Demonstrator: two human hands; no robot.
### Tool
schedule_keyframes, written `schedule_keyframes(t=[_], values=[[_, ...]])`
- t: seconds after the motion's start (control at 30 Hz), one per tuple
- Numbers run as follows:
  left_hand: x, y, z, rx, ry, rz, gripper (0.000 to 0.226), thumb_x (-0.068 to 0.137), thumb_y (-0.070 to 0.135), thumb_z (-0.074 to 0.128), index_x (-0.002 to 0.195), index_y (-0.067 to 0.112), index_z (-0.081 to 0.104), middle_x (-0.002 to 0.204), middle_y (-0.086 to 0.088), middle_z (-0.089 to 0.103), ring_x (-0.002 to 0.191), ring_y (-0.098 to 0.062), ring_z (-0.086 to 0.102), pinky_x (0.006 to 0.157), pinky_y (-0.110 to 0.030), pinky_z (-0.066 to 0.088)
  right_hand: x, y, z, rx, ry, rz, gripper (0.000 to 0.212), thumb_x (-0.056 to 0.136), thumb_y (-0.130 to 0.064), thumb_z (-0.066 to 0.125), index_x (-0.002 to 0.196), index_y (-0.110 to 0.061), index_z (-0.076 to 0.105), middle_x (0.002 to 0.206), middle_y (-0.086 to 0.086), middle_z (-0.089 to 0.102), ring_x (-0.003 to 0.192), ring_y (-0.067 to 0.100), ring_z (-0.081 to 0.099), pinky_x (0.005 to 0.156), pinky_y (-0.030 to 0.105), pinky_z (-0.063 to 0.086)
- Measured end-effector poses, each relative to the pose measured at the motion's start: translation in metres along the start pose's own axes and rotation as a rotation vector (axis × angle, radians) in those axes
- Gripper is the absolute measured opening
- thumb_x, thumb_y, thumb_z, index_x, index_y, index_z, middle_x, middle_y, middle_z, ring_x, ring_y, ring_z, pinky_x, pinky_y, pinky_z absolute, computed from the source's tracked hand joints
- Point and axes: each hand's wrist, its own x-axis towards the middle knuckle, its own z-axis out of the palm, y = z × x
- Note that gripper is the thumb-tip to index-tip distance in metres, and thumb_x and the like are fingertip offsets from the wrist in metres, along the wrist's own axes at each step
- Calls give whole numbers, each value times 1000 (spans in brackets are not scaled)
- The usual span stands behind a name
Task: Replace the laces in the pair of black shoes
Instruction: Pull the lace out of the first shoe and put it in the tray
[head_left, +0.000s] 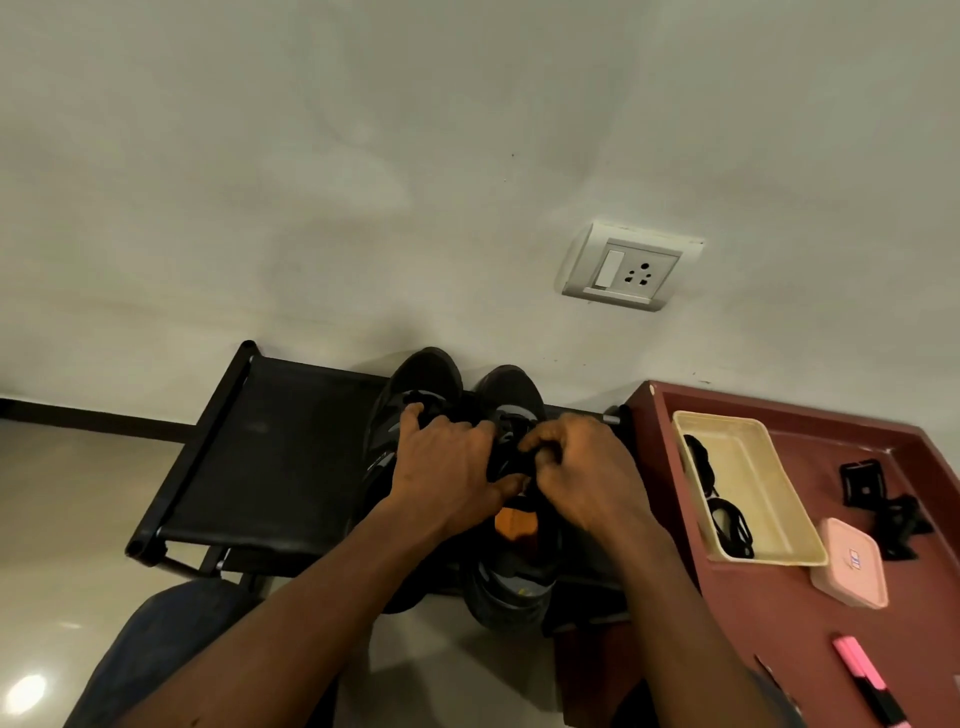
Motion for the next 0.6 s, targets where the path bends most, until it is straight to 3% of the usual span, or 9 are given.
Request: schedule_keyframes(t=[0.17, 0.27, 0.37, 0.43, 0.53, 0.6], values=[[1, 0, 2, 19, -14, 10, 63, 88, 82, 41, 122, 31, 55, 109, 6, 71, 121, -22, 61, 123, -60, 3, -2, 4, -3, -187, -20, -114, 19, 95, -29, 69, 112, -31, 77, 111, -9, 64, 103, 9, 59, 87, 30, 54], [2, -1, 1, 17, -31, 23, 66, 86, 85, 40, 123, 32, 55, 111, 7, 71, 122, -21, 60, 123, -61, 1, 1, 6, -3, 74, 6, -17, 11, 96, -34, 71, 102, -34, 80, 103, -17, 75, 92, -1, 66, 85, 29, 57], [0, -2, 0, 6, -44, 30, 70, 85, 87, 39, 125, 32, 55, 113, 7, 71, 123, -21, 60, 124, -60, 3, 5, 8, -6, 476, 165, 158, 12, 94, -38, 75, 85, -32, 80, 82, -17, 76, 80, 2, 71, 84, 39, 61], [0, -1, -1, -9, -45, 31, 70, 85, 88, 40, 126, 33, 55, 113, 8, 70, 123, -20, 59, 125, -60, 4, 7, 13, -10, 552, 226, 188, 14, 94, -36, 75, 83, -28, 79, 78, -13, 76, 78, 4, 72, 84, 40, 61], [0, -1, -3, -19, -58, 27, 70, 85, 87, 41, 126, 32, 56, 113, 8, 70, 122, -20, 60, 125, -59, 7, 4, 14, -13, 565, 75, 104, 3, 92, -28, 78, 91, -30, 80, 86, -12, 77, 85, 2, 71, 85, 31, 60], [1, -1, -4, -5, -59, 27, 67, 86, 85, 43, 124, 31, 56, 112, 7, 71, 121, -20, 60, 124, -58, 8, 2, 12, -9, 344, -60, 29, 18, 89, -29, 81, 106, -33, 78, 100, -13, 73, 95, 2, 68, 89, 30, 58]])
